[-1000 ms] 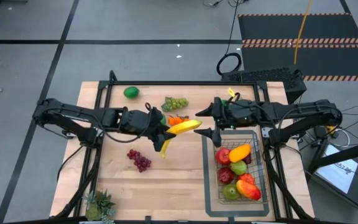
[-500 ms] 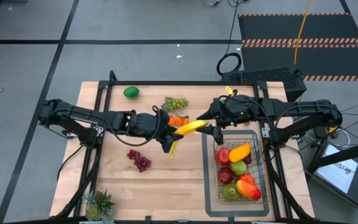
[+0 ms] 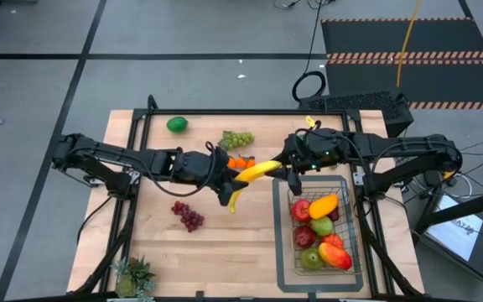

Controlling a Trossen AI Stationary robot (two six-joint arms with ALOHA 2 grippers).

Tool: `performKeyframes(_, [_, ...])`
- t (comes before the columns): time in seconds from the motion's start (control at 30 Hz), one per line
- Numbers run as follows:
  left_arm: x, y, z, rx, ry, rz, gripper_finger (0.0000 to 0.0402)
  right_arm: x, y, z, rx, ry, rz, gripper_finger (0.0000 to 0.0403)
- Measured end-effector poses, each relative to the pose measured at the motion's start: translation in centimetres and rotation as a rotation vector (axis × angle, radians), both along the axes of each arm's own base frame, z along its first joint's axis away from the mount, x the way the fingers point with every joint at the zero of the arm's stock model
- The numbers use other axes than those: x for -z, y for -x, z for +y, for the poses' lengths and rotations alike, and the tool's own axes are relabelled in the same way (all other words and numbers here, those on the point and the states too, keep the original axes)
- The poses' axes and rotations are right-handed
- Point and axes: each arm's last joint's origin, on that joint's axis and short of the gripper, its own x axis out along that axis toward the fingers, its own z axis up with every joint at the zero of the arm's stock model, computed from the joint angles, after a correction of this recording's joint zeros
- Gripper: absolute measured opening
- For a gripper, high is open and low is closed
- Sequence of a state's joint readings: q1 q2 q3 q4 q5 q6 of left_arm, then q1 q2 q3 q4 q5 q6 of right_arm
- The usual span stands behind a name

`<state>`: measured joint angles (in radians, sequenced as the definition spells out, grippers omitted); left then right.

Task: Build produce basket
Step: Put the yellow banana into the wire basket

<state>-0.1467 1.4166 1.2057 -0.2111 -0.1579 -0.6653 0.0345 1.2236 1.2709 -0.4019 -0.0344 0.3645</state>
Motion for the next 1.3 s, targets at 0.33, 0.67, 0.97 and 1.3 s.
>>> performKeyframes(0.33, [-1.5,1.2,0.1,0.026,-0.019,-0.047,0.0325,-0.7,1.0,0.2,0.039,-0.14,-0.009,0.0138])
performKeyframes(0.67, [-4.6,5.8,1.4,0.015,-0.094,-0.073,0.0327,-1.2,5.3,2.0,0.051,-0.325,0.14,0.0138])
performKeyframes(0.97, [-3.4,8.6,2.0,-0.051,-0.095,0.159,0.0298,-1.0,8.8,3.9,0.163,-0.707,0.365,0.0138])
performKeyframes(1.3, [-1.5,10.1,1.5,-0.083,-0.041,0.389,0.0279,0.0,9.1,6.8,0.095,-1.008,0.727,0.0138])
